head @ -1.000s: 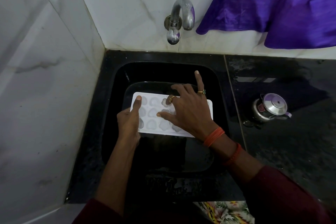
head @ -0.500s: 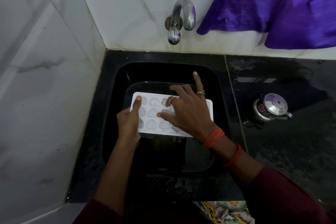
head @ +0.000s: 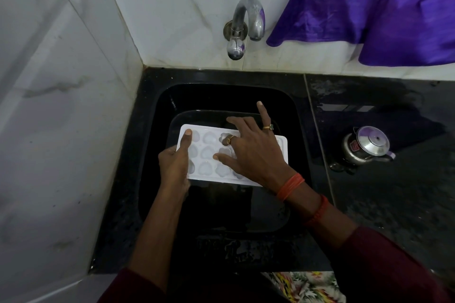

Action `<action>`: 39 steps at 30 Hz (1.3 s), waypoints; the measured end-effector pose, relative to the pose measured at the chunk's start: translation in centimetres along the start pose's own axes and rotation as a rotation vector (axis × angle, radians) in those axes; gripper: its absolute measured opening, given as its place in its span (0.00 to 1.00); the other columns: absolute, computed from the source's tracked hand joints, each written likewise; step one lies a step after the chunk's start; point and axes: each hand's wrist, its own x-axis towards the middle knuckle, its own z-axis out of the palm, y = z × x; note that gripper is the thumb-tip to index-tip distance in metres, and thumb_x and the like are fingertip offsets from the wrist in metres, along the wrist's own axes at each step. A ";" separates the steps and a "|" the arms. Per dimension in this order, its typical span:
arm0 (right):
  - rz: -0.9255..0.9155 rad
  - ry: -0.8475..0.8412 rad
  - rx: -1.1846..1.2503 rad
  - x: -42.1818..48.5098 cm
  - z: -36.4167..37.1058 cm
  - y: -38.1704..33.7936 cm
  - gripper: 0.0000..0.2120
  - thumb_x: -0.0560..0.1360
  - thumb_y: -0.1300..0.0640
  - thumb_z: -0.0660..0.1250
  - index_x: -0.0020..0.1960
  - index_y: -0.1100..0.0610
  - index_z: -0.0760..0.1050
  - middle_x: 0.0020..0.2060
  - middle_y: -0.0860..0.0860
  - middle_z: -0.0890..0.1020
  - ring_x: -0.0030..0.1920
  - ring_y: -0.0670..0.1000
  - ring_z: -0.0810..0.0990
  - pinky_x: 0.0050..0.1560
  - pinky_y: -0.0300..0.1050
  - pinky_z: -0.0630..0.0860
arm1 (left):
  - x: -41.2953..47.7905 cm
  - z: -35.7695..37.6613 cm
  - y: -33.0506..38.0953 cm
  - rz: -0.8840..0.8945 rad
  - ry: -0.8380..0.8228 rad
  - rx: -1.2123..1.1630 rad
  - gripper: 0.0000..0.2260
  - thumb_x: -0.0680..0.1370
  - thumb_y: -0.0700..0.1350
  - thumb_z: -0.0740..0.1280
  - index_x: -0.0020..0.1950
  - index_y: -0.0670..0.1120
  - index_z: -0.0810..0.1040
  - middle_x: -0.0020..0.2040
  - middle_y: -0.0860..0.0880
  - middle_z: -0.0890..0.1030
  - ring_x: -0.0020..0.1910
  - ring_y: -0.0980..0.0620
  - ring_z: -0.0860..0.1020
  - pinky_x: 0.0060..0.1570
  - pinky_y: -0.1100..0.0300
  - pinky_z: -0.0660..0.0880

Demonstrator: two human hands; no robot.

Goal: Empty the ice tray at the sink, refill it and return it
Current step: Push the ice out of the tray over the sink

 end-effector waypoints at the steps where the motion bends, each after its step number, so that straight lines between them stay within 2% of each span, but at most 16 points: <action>1: 0.002 0.008 -0.003 0.0 0.0 0.0 0.23 0.75 0.34 0.64 0.52 0.51 0.85 0.65 0.54 0.79 0.65 0.55 0.77 0.77 0.67 0.48 | 0.0 0.0 -0.1 0.000 0.000 0.001 0.16 0.74 0.56 0.75 0.37 0.44 0.80 0.30 0.52 0.84 0.29 0.53 0.84 0.24 0.61 0.77; 4: 0.025 0.050 0.013 0.2 -0.3 0.0 0.21 0.73 0.34 0.67 0.49 0.49 0.85 0.64 0.52 0.80 0.62 0.53 0.78 0.77 0.66 0.47 | 0.0 0.0 -0.1 0.001 -0.002 -0.006 0.16 0.74 0.55 0.74 0.37 0.44 0.80 0.30 0.52 0.84 0.29 0.53 0.84 0.24 0.61 0.77; 7: 0.025 0.073 0.038 0.3 -0.4 -0.1 0.19 0.72 0.35 0.69 0.52 0.49 0.83 0.65 0.52 0.78 0.62 0.53 0.79 0.78 0.64 0.45 | -0.1 0.1 0.0 0.008 -0.007 -0.005 0.16 0.74 0.55 0.75 0.36 0.44 0.79 0.29 0.52 0.83 0.28 0.54 0.83 0.24 0.62 0.76; 13: -0.045 0.003 0.022 0.7 -0.3 -0.5 0.24 0.77 0.33 0.59 0.61 0.46 0.81 0.72 0.55 0.72 0.70 0.54 0.73 0.78 0.66 0.46 | 0.0 0.3 0.3 0.013 -0.007 -0.014 0.16 0.74 0.55 0.75 0.35 0.44 0.79 0.28 0.52 0.82 0.26 0.54 0.82 0.23 0.63 0.75; 18: -0.071 -0.005 -0.040 1.0 0.1 -0.4 0.25 0.79 0.33 0.54 0.57 0.47 0.83 0.72 0.56 0.72 0.71 0.55 0.71 0.78 0.65 0.46 | 0.2 0.4 0.1 0.017 -0.009 -0.027 0.18 0.73 0.55 0.75 0.28 0.47 0.79 0.28 0.52 0.82 0.26 0.54 0.82 0.25 0.62 0.76; 22: -0.098 0.032 -0.053 1.5 0.4 -0.1 0.24 0.79 0.34 0.57 0.52 0.48 0.85 0.71 0.58 0.73 0.69 0.57 0.72 0.78 0.66 0.48 | 0.2 0.5 -0.1 0.015 -0.008 -0.021 0.21 0.74 0.55 0.75 0.23 0.49 0.79 0.26 0.52 0.81 0.24 0.56 0.80 0.22 0.64 0.73; 28: -0.105 -0.008 -0.084 1.9 0.5 0.1 0.26 0.79 0.32 0.53 0.58 0.45 0.83 0.74 0.58 0.69 0.71 0.56 0.70 0.78 0.65 0.44 | 0.3 0.6 0.2 0.008 0.005 -0.027 0.18 0.74 0.54 0.75 0.28 0.47 0.79 0.27 0.51 0.82 0.25 0.54 0.81 0.22 0.63 0.74; 35: -0.116 0.081 -0.041 2.0 0.9 -0.3 0.25 0.79 0.34 0.58 0.52 0.50 0.85 0.70 0.57 0.74 0.70 0.55 0.72 0.78 0.65 0.46 | 0.5 0.7 0.3 -0.004 0.007 0.011 0.17 0.73 0.56 0.75 0.32 0.45 0.79 0.27 0.51 0.82 0.25 0.54 0.81 0.23 0.63 0.75; 39: -0.088 0.074 -0.100 2.1 0.8 -0.2 0.27 0.80 0.33 0.54 0.50 0.48 0.86 0.70 0.57 0.74 0.69 0.56 0.72 0.78 0.65 0.43 | 0.6 0.9 0.2 -0.003 0.005 0.017 0.17 0.73 0.57 0.75 0.33 0.46 0.80 0.27 0.51 0.82 0.25 0.54 0.81 0.23 0.63 0.74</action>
